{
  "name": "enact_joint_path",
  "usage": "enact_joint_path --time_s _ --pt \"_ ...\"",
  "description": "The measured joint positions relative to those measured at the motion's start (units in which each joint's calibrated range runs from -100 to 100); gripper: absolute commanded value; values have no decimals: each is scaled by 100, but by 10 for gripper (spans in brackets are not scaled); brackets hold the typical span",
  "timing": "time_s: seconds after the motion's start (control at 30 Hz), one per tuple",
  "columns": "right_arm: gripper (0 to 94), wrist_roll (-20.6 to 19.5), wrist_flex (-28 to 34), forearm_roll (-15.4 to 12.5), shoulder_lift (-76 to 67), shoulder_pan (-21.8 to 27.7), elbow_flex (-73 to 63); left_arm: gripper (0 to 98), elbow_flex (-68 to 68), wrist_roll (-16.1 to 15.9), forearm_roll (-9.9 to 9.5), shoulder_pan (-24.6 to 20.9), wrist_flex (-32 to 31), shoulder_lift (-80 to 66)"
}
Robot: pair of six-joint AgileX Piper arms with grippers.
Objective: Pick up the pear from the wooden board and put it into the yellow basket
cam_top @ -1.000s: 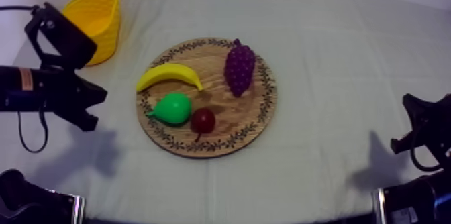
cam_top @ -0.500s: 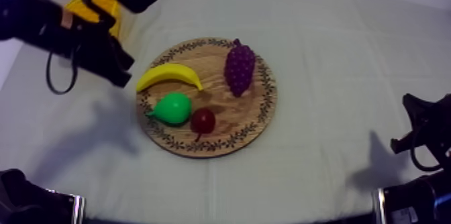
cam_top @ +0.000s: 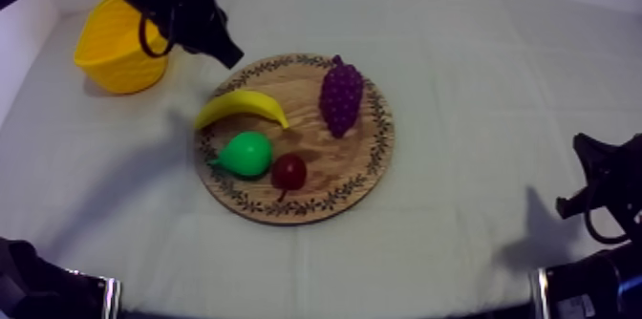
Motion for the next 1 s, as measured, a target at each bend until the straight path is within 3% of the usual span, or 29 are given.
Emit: enact_joint_path --time_s 0.17,0.47,0.67,0.83,1.0 --pt "4 3 0 0 0 0 0 0 -34 -533 10 34 221 256" --pt "4 3 0 0 0 -4 0 0 -216 -1751 344 -84 1173 382" --pt "4 3 0 0 0 -5 0 0 -170 -2438 422 -110 1559 343" --pt "4 3 0 0 0 -5 0 6 -142 -2564 397 -42 1440 331" --pt "4 3 0 0 0 -8 0 53 43 -2284 342 46 1135 312"
